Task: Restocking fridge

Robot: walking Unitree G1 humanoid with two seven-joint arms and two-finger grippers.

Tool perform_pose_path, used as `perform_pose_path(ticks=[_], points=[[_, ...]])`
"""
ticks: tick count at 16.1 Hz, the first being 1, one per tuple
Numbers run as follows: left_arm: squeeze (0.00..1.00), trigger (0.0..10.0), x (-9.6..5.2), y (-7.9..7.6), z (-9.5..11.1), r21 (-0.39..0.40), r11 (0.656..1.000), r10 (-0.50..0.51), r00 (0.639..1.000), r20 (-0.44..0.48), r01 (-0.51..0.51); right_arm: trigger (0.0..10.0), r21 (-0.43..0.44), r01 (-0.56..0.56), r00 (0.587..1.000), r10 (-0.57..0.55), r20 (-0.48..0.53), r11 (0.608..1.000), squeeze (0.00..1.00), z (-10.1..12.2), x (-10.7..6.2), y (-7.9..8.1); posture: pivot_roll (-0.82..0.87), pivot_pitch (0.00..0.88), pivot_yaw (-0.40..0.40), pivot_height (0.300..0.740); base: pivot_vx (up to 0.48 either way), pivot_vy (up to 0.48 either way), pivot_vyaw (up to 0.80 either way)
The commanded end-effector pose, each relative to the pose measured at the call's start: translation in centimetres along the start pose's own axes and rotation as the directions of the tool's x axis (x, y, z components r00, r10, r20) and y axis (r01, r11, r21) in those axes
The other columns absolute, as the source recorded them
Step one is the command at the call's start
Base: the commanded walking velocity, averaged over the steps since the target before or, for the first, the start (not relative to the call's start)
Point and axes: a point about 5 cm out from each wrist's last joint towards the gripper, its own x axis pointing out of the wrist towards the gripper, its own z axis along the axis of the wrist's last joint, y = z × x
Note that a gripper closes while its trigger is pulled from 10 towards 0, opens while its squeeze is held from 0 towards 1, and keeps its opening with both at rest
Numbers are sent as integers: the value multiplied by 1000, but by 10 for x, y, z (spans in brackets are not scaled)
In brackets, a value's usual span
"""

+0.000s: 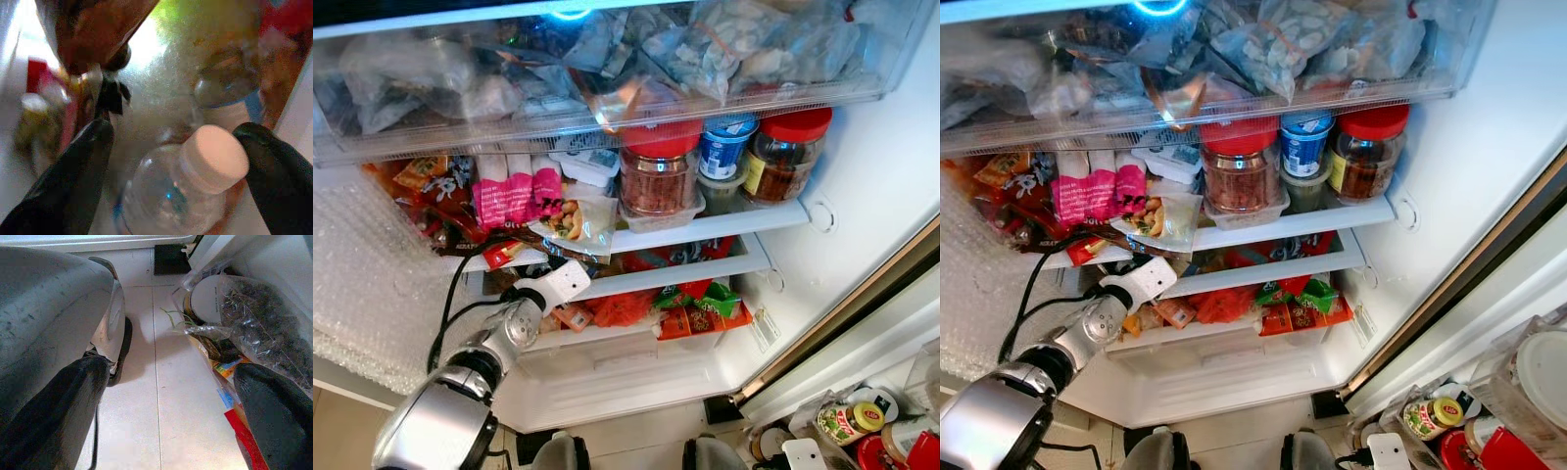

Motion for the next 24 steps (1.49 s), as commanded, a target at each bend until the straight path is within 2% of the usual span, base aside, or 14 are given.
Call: perform_pose_path(ticks=[1,3,6,8,10,14,17,18,19,21,24], points=[[0,10000,-1,-2,-1,100,994,-39,999,12,38,10000,3,0,1000,0,-22,1000,0,-8,-1,-1,-118,151,-15,660,0,0,0],[0,10000,-2,-3,-3,196,978,-79,997,23,73,10000,3,0,1000,0,-23,1000,0,-8,-2,-1,-117,150,-16,660,0,0,0],[0,10000,-2,0,-6,260,961,-106,994,14,99,10000,1,-5,1000,5,-24,1000,0,-8,-2,-1,-115,150,-17,660,0,0,0],[0,10000,-2,-1,-5,322,937,-153,988,32,135,10000,-1,-11,1000,11,-27,1000,0,-8,-2,-1,-115,149,-20,660,0,0,0],[0,10000,-2,-1,-5,332,930,-180,983,34,159,10000,-2,-12,1000,12,-28,1000,0,-8,-2,-1,-113,148,-19,660,0,0,0],[0,10000,1,12,-4,353,929,-133,990,39,111,10000,-7,-16,999,16,-28,1000,0,-7,-1,0,-104,144,-18,660,0,0,0],[0,10000,1,13,-4,338,936,-121,992,43,99,10000,-10,-13,1000,13,-25,1000,0,-7,-1,-1,-103,142,-16,660,0,0,0],[0,10000,1,14,-3,306,948,-111,993,48,91,10000,-10,-13,1000,13,-24,1000,0,-6,-1,-1,-103,142,-17,660,0,0,0],[0,10000,0,14,-4,223,972,-91,995,47,78,10000,-10,-11,1000,11,-23,1000,0,-6,-1,-1,-101,137,-16,660,0,0,0],[0,10000,-3,10,-7,171,982,-93,995,37,86,10000,-11,-10,1000,10,-21,1000,0,-5,-1,-1,-100,135,-16,660,0,0,0],[0,10000,-9,-4,-8,88,986,-148,987,63,142,10000,-13,-10,1000,10,-21,1000,0,-5,-1,-1,-96,130,-15,660,0,0,0]])
